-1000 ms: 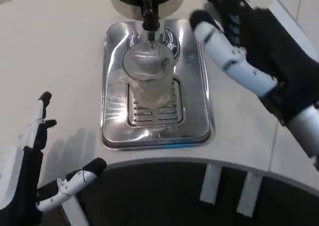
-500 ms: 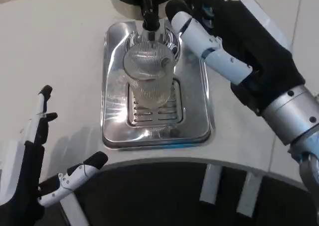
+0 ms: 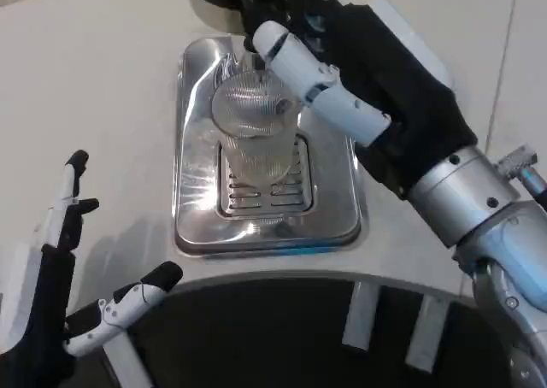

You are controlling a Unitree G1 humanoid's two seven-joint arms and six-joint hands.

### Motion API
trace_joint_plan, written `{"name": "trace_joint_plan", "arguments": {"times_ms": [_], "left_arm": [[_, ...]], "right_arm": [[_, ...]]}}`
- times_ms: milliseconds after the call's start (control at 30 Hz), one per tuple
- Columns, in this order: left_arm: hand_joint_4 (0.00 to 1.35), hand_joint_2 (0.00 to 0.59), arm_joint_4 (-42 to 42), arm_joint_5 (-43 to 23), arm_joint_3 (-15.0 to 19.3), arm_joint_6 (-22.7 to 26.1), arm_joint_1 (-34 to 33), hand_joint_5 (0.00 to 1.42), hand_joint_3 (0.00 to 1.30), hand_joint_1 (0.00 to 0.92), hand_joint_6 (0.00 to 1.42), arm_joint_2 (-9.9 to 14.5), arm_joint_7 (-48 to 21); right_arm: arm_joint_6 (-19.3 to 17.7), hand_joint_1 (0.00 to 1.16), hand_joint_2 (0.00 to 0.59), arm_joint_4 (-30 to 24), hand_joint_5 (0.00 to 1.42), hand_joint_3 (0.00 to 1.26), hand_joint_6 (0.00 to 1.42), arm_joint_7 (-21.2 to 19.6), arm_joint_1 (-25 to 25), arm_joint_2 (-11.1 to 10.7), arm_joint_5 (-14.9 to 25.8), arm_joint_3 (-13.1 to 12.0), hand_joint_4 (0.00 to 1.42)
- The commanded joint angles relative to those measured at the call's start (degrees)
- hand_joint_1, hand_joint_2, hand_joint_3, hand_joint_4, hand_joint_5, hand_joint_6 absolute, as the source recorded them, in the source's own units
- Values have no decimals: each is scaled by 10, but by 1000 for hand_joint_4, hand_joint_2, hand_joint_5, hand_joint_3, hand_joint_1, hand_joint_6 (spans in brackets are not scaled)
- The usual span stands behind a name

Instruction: Grasp the cup under the faucet to collect the drink, then remove the cup.

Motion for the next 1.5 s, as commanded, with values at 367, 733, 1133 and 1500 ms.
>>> {"name": "trace_joint_plan", "arguments": {"times_ms": [367,733,1133,1500], "left_arm": [[0,71,16,-8,4,-2,0,231,0,164,256,0,-2],[0,72,22,-14,11,-15,-2,253,42,162,269,-3,4],[0,71,29,-14,11,-22,-7,281,86,144,294,-5,4],[0,69,38,-8,8,-19,-14,281,78,132,293,-7,6]], "right_arm": [[8,304,522,20,0,0,0,7,-10,-18,17,18,0],[41,144,494,-36,0,0,0,26,-20,-93,-33,63,0],[123,0,469,-93,0,21,0,72,-56,-199,-157,137,0],[97,0,491,-70,0,24,0,109,-60,-213,-185,149,0]]}}
